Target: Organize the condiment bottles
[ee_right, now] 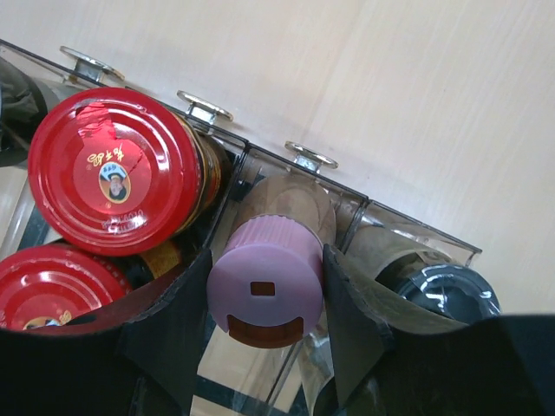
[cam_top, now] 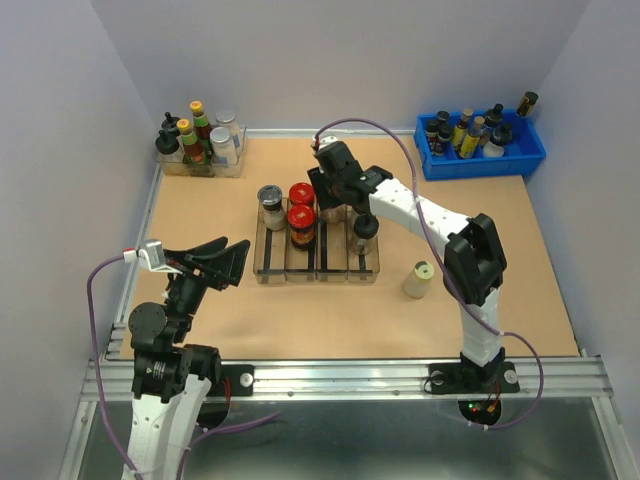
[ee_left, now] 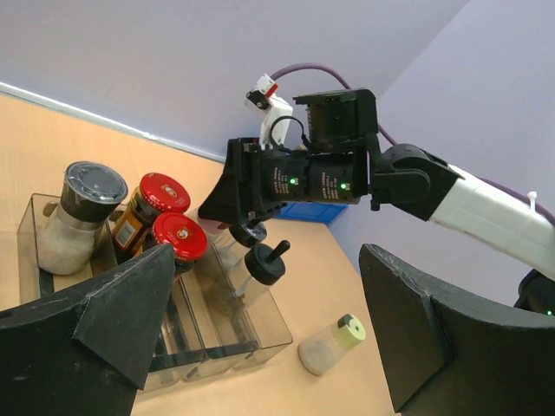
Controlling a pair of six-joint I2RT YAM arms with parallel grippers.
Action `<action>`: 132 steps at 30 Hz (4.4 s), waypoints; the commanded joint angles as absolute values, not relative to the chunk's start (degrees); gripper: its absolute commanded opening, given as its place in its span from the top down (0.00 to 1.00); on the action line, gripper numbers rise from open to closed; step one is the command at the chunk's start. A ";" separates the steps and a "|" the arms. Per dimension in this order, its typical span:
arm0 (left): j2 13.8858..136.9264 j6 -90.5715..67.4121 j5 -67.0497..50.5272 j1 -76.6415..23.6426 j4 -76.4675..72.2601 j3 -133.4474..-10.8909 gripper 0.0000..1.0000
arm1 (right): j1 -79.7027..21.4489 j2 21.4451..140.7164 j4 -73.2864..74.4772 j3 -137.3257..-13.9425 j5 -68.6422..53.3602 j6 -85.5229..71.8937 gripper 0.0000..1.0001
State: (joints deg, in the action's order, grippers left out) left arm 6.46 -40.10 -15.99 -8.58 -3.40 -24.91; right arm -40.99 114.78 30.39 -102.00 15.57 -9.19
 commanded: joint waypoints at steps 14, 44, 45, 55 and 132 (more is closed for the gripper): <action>5.89 -38.14 -15.64 -8.61 -4.22 -28.04 0.01 | -41.13 117.16 28.65 -104.68 14.94 -12.04 0.45; 7.20 -40.43 -18.01 -8.61 -7.55 -25.76 0.01 | -40.61 78.06 35.92 -77.39 40.34 -23.52 0.09; 7.90 -40.60 -18.80 -8.61 -7.91 -25.58 0.01 | -40.61 75.26 36.99 -75.08 40.86 -25.47 0.08; 9.40 -41.66 -20.65 -8.61 -10.98 -24.08 0.01 | -40.61 63.38 45.52 -55.74 42.80 -40.16 0.03; 6.50 -40.70 -19.07 -8.61 -8.71 -23.99 0.01 | -48.33 97.73 23.03 -84.90 15.45 -10.99 1.00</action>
